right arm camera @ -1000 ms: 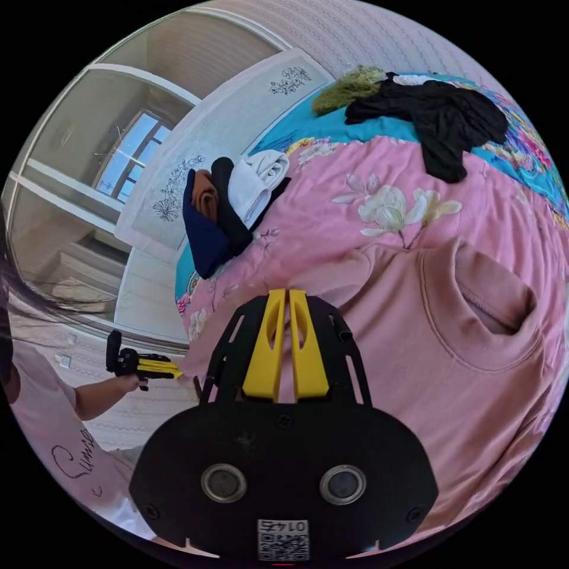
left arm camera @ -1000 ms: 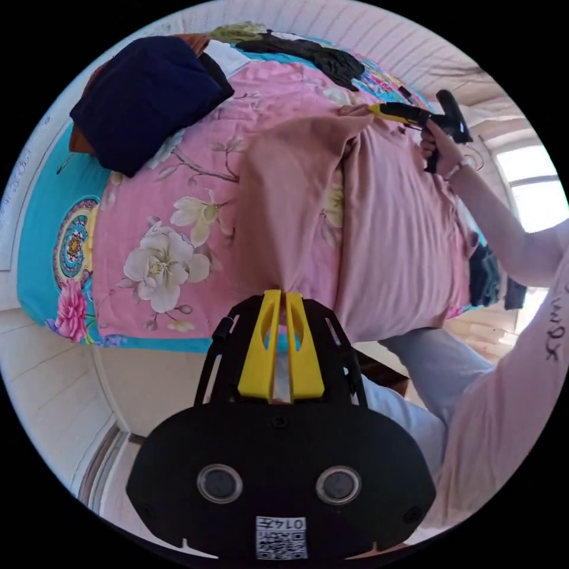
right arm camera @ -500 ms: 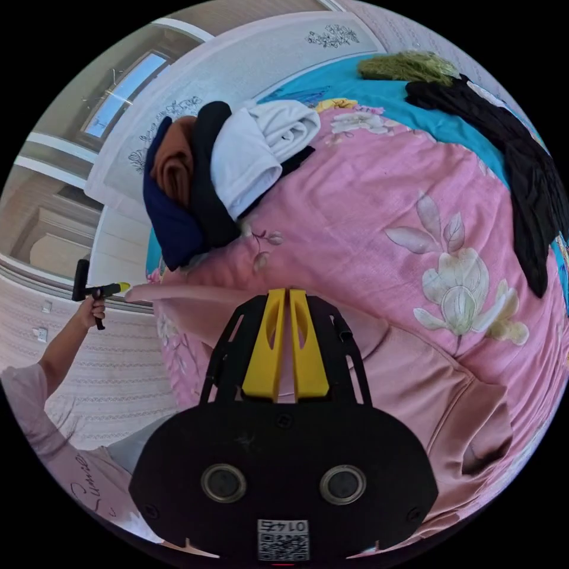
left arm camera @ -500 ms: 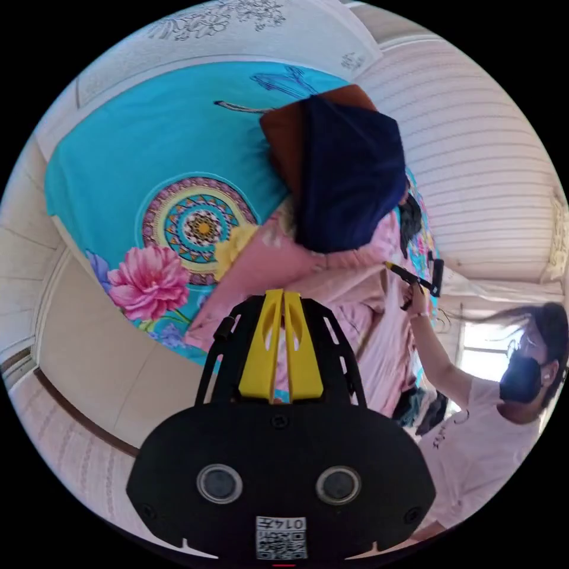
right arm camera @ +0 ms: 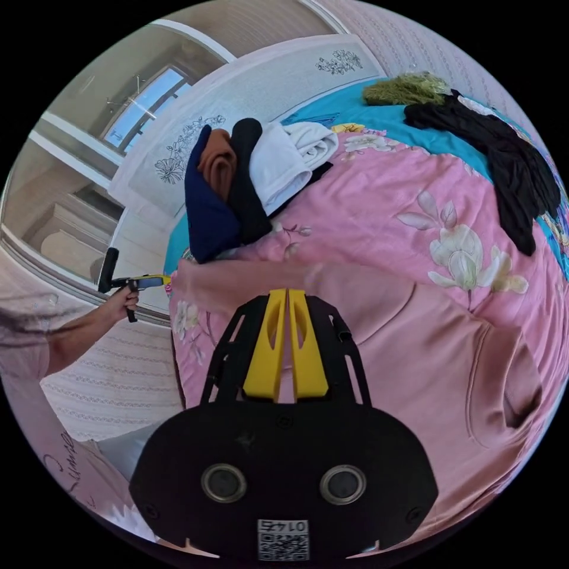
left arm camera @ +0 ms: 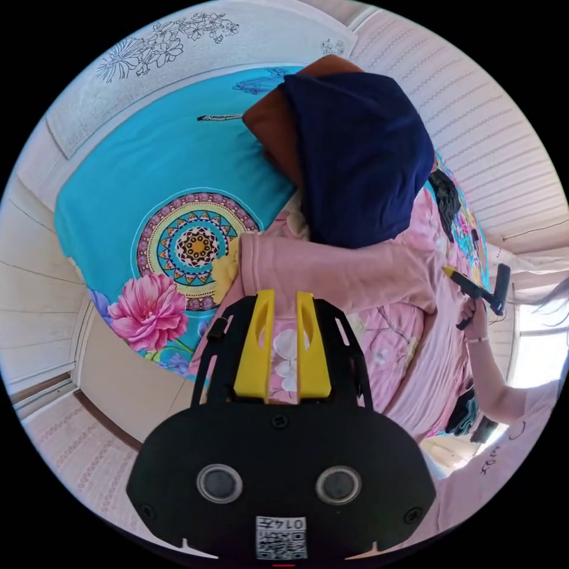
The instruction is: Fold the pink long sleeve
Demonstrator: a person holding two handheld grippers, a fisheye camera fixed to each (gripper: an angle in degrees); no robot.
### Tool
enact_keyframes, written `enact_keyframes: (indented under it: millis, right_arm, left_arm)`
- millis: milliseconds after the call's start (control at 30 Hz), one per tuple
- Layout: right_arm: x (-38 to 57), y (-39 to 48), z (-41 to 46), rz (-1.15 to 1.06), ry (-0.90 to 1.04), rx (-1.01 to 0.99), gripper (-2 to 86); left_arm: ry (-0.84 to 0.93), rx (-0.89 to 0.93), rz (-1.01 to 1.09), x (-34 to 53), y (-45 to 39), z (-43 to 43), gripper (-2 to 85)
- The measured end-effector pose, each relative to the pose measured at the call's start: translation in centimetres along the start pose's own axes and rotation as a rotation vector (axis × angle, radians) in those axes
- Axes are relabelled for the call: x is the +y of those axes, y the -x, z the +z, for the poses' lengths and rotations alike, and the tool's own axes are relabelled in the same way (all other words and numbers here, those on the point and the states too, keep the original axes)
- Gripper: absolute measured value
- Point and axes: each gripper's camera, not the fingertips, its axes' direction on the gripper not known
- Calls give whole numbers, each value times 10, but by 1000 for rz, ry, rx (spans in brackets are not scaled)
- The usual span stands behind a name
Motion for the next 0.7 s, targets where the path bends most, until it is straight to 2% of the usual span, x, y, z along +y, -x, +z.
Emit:
enact_keyframes:
  millis: [67, 133, 200, 333, 433, 500, 600, 700]
  right_arm:
    - [27, 13, 12, -8, 33, 14, -2]
    - [38, 14, 44, -8, 180, 83, -4]
    - [52, 10, 51, 28, 109, 69, -7]
    - [75, -3, 28, 138, 106, -111, -5]
    - [124, 21, -26, 58, -60, 21, -4]
    - [169, 27, -61, 88, -132, 76, -3]
    - [267, 20, -118, 262, -219, 159, -2]
    - [381, 8, -179, 523, -276, 347, 2]
  left_arm:
    - [63, -143, 22, -13, -11, 47, 63]
    - [77, -154, 20, -18, -17, 73, 62]
    - [73, -148, 0, -16, -25, 80, 61]
    - [56, -205, 53, 13, -52, 75, 51]
    - [29, -232, 127, 36, -93, 55, 47]
    - [-1, -255, 213, 51, -133, 44, 45]
    - [-35, -215, 393, 73, -219, 41, 42]
    - [9, -87, 618, 92, -328, 76, 44]
